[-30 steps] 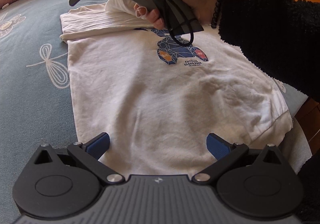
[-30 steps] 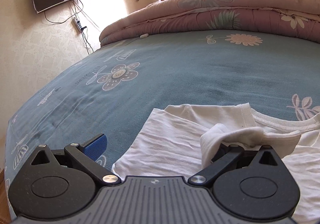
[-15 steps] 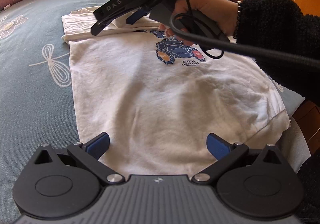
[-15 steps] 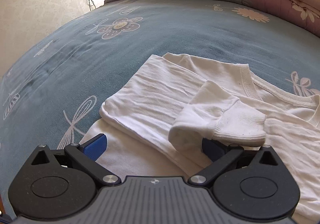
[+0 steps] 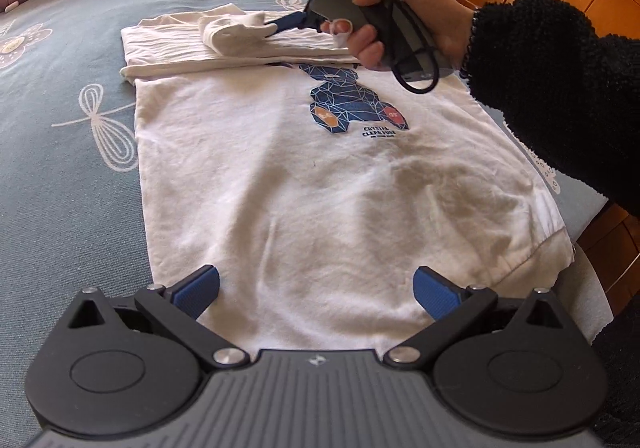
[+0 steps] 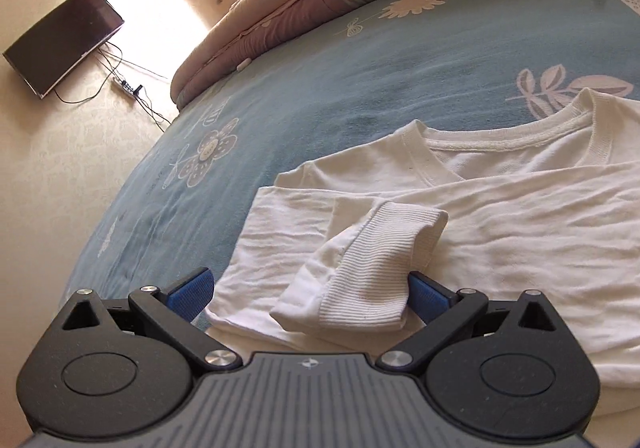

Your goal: Fold clothes

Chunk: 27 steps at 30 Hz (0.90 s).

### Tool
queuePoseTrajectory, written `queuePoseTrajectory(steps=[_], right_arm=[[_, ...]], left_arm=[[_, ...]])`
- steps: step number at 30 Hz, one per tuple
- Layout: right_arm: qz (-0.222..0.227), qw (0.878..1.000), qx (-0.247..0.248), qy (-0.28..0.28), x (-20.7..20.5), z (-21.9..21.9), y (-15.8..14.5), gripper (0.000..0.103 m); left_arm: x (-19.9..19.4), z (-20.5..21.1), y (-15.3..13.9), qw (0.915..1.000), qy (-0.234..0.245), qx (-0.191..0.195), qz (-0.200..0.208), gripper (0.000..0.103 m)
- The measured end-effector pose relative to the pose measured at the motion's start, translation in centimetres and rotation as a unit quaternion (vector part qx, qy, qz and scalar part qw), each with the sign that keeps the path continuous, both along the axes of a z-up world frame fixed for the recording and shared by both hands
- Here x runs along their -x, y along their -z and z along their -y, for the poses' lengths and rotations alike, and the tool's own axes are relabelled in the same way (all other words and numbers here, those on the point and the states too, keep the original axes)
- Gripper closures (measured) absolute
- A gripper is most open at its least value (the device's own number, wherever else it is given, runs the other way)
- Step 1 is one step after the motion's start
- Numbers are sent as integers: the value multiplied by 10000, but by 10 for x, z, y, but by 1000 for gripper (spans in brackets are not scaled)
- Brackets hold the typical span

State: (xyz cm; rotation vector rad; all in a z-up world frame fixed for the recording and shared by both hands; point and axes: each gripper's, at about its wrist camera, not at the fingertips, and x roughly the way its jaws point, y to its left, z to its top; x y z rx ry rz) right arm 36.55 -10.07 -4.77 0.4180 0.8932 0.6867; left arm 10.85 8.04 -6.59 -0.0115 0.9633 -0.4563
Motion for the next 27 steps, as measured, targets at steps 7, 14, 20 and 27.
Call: queuePoseTrajectory(steps=[7,14,20,27], right_arm=[[351,9965,-274,-712,6,-52,-25,0],[760,9965,272,-212,25,19,-45,0],[1313,9704,1827,875,58,131,-50,0],[1205,9176,3316,1832,90,221,-5,0]], left_arm=[[1,-7,-3,9999,-123,-71,10,1],[0,-4,-1,9998,-20,-171,24,1],[-6,7,1,9998,57,-196,31,1],[-18,33,2,9991,150,-384,-28,1]])
